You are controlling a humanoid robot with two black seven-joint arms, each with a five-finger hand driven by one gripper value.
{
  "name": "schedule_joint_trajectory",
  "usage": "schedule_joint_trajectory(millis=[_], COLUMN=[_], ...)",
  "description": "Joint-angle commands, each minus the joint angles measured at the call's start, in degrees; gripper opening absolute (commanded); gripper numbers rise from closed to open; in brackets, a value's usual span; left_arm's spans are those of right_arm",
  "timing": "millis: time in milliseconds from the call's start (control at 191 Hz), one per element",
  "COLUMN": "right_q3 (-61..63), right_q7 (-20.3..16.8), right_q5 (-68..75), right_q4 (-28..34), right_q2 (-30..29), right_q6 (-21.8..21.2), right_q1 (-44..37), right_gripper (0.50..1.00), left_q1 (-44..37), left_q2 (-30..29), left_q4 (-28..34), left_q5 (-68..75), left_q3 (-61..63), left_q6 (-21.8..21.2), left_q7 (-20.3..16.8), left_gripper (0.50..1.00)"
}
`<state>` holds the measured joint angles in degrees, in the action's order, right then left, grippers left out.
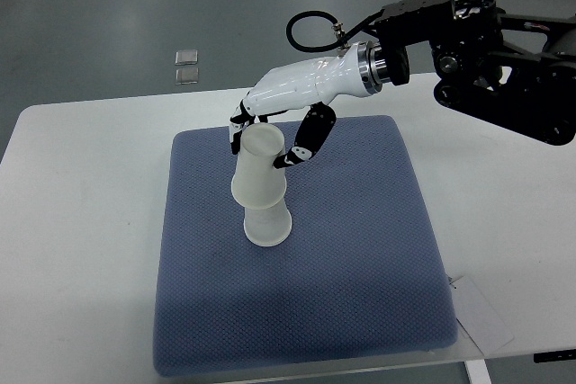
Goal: Stack paper cups
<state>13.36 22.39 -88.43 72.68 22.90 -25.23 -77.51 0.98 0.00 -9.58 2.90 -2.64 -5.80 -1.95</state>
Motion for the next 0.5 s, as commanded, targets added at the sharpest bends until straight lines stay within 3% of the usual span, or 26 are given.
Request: schedule_joint_trajectory(millis=[0, 146, 366, 497], right_q3=[0.0, 0.0, 0.0, 0.0], right_q7=[-0.07, -0.95, -1.65, -1.65], right_q5=[-0.17, -0.17, -0.17, -0.17], right_q4=[-0.17, -0.17, -0.17, -0.17], right_q2=[-0.22, -0.4, -1.19, -1.1], right_q6=[0.01, 0.01, 0.01, 0.01], right_q1=[0.08, 0.34, 2.1, 2.28], right_gripper=[0.611, 0.664, 0.868, 0.901], left_q1=[-0.02, -0.02, -0.02, -0.02], left_q2=[0.0, 0.0, 0.0, 0.0], left_q4=[0.0, 0.0, 0.0, 0.0], left_q5=[0.0, 0.0, 0.0, 0.0], left_q3=[0.0, 0.0, 0.0, 0.0], left_q6=[0.0, 0.0, 0.0, 0.0], left_q7=[0.01, 0.01, 0.01, 0.01], left_gripper=[1.0, 1.0, 1.0, 1.0])
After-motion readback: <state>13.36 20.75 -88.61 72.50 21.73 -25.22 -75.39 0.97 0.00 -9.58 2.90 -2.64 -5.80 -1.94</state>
